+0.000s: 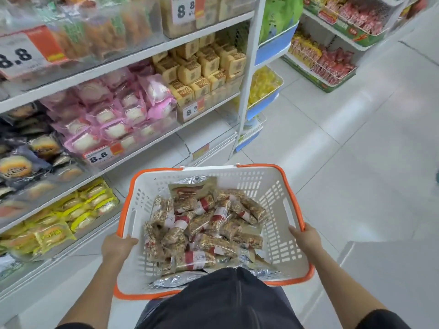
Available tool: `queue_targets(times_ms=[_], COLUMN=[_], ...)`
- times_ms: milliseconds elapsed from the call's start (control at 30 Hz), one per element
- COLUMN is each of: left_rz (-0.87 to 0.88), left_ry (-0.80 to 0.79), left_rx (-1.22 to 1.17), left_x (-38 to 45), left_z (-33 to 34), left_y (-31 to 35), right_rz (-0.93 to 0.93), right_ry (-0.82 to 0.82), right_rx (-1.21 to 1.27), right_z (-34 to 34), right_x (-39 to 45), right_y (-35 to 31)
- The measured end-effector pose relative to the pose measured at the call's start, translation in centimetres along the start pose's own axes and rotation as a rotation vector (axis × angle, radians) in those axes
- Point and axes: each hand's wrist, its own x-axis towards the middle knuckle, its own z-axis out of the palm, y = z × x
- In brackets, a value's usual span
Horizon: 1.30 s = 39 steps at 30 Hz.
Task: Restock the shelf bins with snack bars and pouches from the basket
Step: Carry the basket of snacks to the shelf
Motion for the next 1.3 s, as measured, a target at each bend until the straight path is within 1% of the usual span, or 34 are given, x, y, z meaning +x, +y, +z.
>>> queue_targets(times_ms=[100,233,367,433,500,667,767,933,1067,1167,1300], left_rz=[-0.063,-0.189,-0.267,-0.281,-0.274,-0.25,-0.257,-0.303,-0.37,-0.394,-0.428], left_ry=[0.034,0.1,0.208,0.27,0.296,0.271,0.284,0.331,0.401,0.431,0.461], left_rx=[-0.015,-0.098,-0.18,-0.216,-0.256,-0.324,-0.369,-0.389,-0.455,-0.442,-0.431], left_x=[-1.4,-4.5,-7.5,-8.1,-8.3,-5.8,-4.0,-2.8,-1.2,-0.1,0.6], left_z=[0.7,3.4,5.9,6.3,6.1,4.2,3.8,4.5,7.9,11.2,15.9], left_y=[-0.4,-1.3,-1.7,-2.3,-2.7,-3.4,-3.9,-4.6,-3.3,-1.5,0.6], right_rz=[-0.057,-0.152,-0.25,-0.274,-0.286,-0.308,-0.332,-0.359,-0.348,-0.351,-0.336], right_ry=[-0.091,-0.181,-0.199,-0.2,-0.189,-0.161,-0.168,-0.244,-0.306,-0.329,-0.394], right_rx=[-0.047,-0.152,-0.239,-0.28,-0.299,-0.343,-0.36,-0.403,-0.555,-0.632,-0.71], right_z=[-0.6,-2.7,-3.9,-3.6,-2.9,-0.5,1.0,2.1,3.3,4.1,4.6], right_x=[3.2,7.4,9.9,10.2,10.1,9.3,9.6,10.9,15.4,20.0,25.6], right_y=[-2.1,-5.6,-8.1,-8.5,-8.7,-11.1,-12.8,-14.6,-16.4,-17.8,-18.0])
